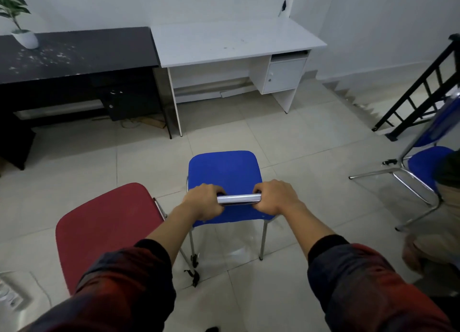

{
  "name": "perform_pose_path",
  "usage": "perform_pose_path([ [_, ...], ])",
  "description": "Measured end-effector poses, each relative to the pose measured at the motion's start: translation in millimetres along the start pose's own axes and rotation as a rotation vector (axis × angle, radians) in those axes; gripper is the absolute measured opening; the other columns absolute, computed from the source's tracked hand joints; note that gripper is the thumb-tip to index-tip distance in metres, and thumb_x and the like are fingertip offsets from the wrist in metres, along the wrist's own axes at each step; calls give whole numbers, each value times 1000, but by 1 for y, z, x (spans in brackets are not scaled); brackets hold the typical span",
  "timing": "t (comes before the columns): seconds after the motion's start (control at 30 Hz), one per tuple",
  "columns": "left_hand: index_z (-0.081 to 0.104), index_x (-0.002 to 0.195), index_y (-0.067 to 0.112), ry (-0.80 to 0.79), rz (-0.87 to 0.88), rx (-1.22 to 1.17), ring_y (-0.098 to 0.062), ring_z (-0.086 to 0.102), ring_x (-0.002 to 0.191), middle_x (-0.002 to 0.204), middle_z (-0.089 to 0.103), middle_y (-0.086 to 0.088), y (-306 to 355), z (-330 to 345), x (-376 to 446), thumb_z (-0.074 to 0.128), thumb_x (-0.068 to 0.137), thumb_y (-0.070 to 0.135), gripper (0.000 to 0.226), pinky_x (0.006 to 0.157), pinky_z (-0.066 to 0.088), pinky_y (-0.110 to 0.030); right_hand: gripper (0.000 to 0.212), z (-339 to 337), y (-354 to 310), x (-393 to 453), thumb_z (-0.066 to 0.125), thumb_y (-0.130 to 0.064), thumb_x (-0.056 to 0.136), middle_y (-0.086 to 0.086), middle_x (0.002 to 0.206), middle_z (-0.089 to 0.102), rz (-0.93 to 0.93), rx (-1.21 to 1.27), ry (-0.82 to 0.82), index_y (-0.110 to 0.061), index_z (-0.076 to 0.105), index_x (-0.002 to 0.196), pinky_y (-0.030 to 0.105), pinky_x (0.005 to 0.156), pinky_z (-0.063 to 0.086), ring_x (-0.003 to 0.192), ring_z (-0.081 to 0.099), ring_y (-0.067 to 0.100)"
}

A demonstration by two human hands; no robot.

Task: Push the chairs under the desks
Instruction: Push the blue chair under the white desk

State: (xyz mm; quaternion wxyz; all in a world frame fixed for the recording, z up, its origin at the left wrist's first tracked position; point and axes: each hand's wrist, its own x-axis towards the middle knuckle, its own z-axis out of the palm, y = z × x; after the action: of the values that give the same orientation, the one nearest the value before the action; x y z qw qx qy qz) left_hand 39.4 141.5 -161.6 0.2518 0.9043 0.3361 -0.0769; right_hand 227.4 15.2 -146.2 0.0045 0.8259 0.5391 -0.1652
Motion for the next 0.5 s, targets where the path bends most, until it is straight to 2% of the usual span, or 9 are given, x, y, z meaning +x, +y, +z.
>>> perform_pose_path([
  [0.2,66,120,33,-4,31,-9,-14,61,91,110,69,11,-25,-17,13,60,83,27,38,76,47,-25,33,3,-19,19,64,-39,81,-4,94,70,22,2,29,-32,69,113,27,67,49,77,60,18],
  [0.4,66,121,35,-6,43,-17,-11,58,90,110,68,13,-35,-25,24,60,83,26,39,73,43,-24,33,4,-22,32,65,-38,80,-6,91,70,15,11,38,-31,71,111,25,62,45,74,60,17],
  [0.5,66,120,36,-1,38,-13,-12,60,91,109,69,13,-38,-25,27,60,81,28,39,75,47,-26,32,4,-21,36,65,-39,80,-6,90,71,-17,19,43,-29,72,110,24,61,43,73,59,15],
])
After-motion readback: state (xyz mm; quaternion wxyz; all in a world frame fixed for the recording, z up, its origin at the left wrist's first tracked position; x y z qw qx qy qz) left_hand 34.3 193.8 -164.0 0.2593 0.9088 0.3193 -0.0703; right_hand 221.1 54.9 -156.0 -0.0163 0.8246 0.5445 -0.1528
